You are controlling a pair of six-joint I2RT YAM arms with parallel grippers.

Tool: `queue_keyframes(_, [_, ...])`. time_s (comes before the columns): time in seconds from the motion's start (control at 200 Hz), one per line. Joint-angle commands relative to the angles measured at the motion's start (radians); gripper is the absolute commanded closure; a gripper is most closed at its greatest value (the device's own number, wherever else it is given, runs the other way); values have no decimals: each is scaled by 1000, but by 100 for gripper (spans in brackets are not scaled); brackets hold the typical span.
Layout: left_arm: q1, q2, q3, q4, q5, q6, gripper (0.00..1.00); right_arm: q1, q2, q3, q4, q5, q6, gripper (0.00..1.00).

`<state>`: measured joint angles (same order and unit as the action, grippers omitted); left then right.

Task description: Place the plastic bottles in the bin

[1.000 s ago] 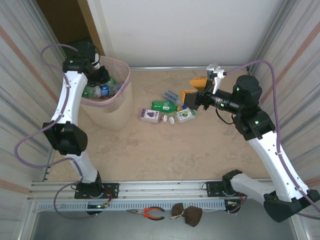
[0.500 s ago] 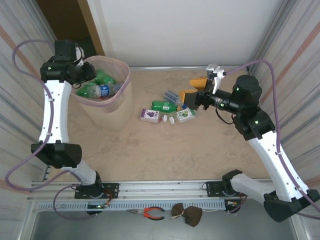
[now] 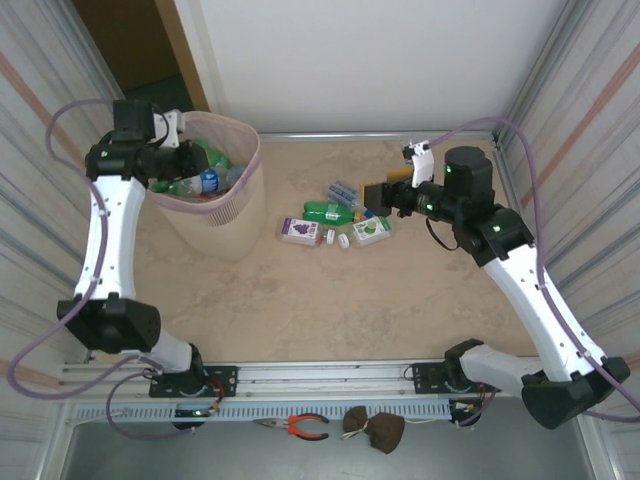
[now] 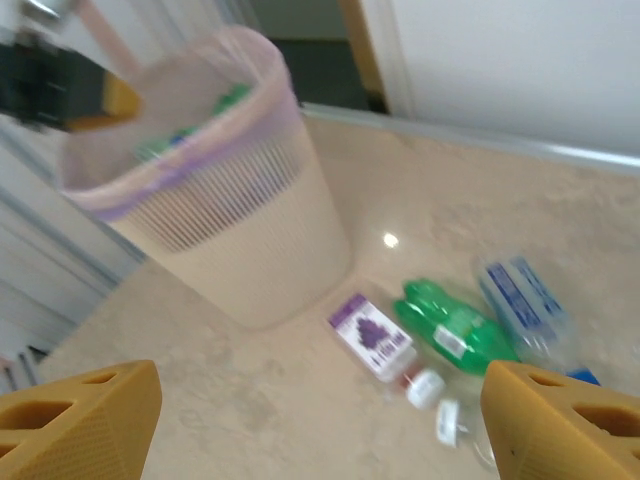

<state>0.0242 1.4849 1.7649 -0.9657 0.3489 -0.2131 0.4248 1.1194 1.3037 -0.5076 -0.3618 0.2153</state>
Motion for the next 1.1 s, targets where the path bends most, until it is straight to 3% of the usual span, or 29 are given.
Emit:
queue_keyframes(0.0, [-6, -89, -38, 133, 99, -3, 75, -4, 37, -21, -100, 103, -53, 18])
queue_keyframes(0.24, [-10, -167, -122, 244, 212, -26, 66, -10, 203, -32, -101, 117, -154, 19])
queue_keyframes(0.381, [-13, -198, -177, 299, 236, -44, 65, -40, 361, 23, -104, 84, -254, 25])
queue_keyframes(0.711, [-27, -250, -296, 427, 269, -97, 63, -33, 799, 354, -167, 139, -504, 30])
queue_keyframes(1.092, [-63, -253, -285, 448, 275, -118, 63, -26, 1156, 744, -181, 94, -587, 25])
